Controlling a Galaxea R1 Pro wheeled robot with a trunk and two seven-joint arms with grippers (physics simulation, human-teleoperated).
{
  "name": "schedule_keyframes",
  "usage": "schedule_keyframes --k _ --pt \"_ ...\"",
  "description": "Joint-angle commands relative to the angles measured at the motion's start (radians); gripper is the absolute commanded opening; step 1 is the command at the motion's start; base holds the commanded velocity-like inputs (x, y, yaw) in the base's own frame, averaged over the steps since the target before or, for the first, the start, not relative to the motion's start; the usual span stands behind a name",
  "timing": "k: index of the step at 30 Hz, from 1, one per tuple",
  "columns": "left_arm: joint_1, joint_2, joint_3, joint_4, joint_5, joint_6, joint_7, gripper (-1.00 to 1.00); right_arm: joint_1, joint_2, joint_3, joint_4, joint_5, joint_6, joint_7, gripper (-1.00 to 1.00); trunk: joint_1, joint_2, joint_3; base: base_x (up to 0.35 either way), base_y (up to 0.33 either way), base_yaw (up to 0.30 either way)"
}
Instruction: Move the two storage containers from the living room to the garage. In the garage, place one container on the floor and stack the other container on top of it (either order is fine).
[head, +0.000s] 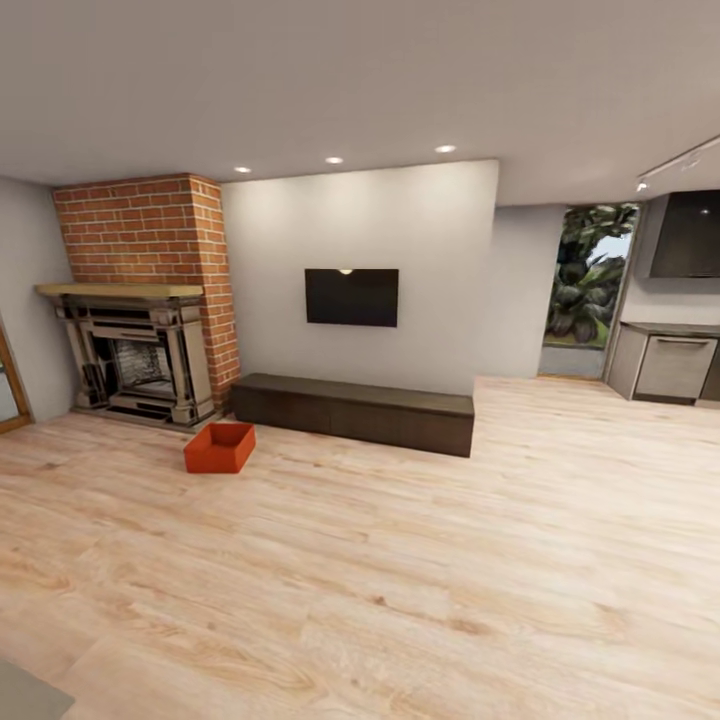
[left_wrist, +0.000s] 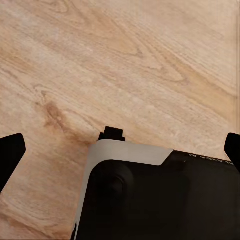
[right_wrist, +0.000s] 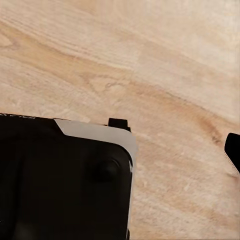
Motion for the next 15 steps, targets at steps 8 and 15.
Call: schedule_keyframes --k 8,15 --pt "-0.001 0.0 0.004 0.0 0.005 0.0 0.001 1.0 -0.001 -0.001 0.005 0.002 0.001 -0.005 0.002 1.0 0.001 -0.001 -0.002 0.323 0.0 0.0" --pt "-0.001 0.0 0.004 0.0 0.005 0.001 0.001 1.0 -0.001 -0.001 0.005 0.002 0.001 -0.005 0.002 1.0 0.001 -0.001 -0.002 0.323 0.0 0.0"
